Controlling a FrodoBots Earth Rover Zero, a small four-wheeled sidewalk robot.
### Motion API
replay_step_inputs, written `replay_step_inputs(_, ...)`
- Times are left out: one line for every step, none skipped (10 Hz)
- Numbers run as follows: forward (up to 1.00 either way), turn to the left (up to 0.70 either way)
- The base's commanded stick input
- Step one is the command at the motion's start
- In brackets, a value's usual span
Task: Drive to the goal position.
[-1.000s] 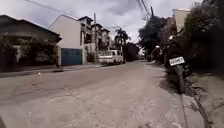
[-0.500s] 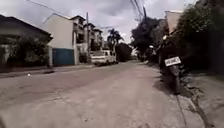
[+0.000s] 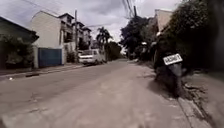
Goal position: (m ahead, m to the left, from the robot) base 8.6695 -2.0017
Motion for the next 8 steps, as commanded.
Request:
replay_step_inputs(0.7,0.0)
replay_step_inputs(0.7,0.0)
replay_step_inputs(0.7,0.0)
replay_step_inputs(0.7,0.0)
replay_step_inputs(0.7,0.0)
replay_step_inputs(0.7,0.0)
replay_step_inputs(0.7,0.0)
replay_step_inputs(0.7,0.0)
